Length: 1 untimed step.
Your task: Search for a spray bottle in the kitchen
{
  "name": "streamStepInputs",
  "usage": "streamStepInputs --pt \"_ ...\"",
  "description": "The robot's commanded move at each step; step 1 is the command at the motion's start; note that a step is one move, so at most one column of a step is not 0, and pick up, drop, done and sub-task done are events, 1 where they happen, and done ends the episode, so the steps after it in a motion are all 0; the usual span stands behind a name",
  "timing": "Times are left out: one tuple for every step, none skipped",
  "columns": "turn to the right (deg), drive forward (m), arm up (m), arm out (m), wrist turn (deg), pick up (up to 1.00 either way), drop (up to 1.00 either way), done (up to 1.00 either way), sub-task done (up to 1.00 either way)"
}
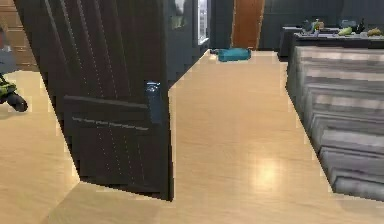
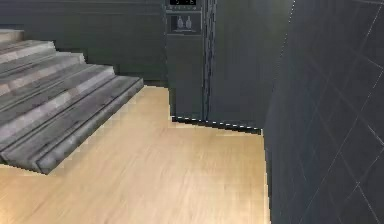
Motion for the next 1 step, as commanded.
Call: streamStepInputs --pt "12.0 0.0 0.0 0.0 0.0 0.0 0.0 0.0 0.0"
